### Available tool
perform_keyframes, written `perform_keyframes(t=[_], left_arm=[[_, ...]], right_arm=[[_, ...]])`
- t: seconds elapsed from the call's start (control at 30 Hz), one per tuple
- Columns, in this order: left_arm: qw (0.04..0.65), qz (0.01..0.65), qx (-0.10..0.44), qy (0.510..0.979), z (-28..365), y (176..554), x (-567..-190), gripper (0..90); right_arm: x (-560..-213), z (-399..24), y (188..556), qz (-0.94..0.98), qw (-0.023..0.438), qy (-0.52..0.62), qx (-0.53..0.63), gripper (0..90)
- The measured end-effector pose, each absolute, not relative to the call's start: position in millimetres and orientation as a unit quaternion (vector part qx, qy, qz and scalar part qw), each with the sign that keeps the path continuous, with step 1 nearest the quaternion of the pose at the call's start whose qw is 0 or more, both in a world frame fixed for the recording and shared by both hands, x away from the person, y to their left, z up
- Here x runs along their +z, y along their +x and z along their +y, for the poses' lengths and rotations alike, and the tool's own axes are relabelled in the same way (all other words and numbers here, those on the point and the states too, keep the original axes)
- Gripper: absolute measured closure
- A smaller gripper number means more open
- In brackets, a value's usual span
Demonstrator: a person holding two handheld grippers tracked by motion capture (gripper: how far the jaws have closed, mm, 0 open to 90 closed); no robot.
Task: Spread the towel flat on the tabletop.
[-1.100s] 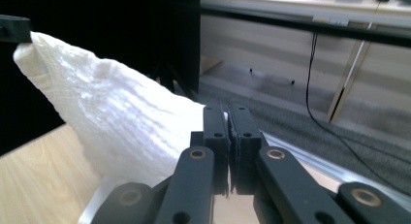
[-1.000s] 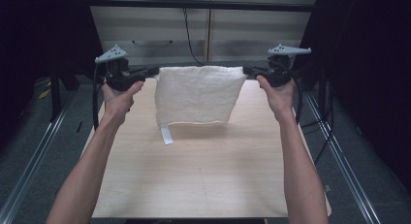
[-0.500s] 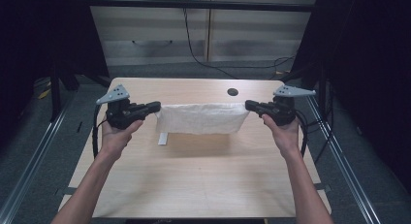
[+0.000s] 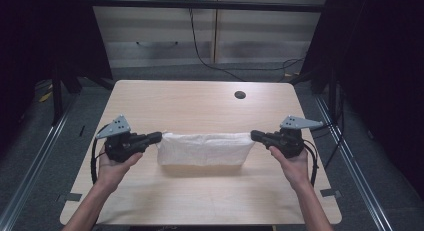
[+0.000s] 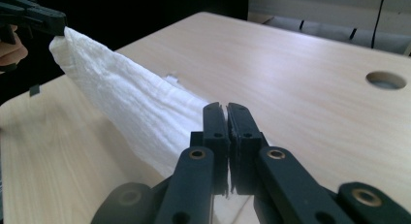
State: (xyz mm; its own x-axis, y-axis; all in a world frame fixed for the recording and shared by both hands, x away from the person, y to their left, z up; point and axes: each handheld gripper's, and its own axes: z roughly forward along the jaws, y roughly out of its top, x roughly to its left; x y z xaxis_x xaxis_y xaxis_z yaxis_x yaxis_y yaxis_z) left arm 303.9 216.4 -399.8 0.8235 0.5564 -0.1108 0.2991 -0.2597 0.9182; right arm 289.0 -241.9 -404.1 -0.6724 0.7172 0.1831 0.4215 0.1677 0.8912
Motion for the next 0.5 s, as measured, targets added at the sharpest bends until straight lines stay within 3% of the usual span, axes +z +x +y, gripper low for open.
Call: perform_keyframes(t=[0.5], left_arm=[[0.497, 0.283, 0.069, 0.818, 231, 265, -456, 87.2]], right_arm=[[-462, -226, 243, 0.783, 0.088, 0.387, 0.479, 85.6]])
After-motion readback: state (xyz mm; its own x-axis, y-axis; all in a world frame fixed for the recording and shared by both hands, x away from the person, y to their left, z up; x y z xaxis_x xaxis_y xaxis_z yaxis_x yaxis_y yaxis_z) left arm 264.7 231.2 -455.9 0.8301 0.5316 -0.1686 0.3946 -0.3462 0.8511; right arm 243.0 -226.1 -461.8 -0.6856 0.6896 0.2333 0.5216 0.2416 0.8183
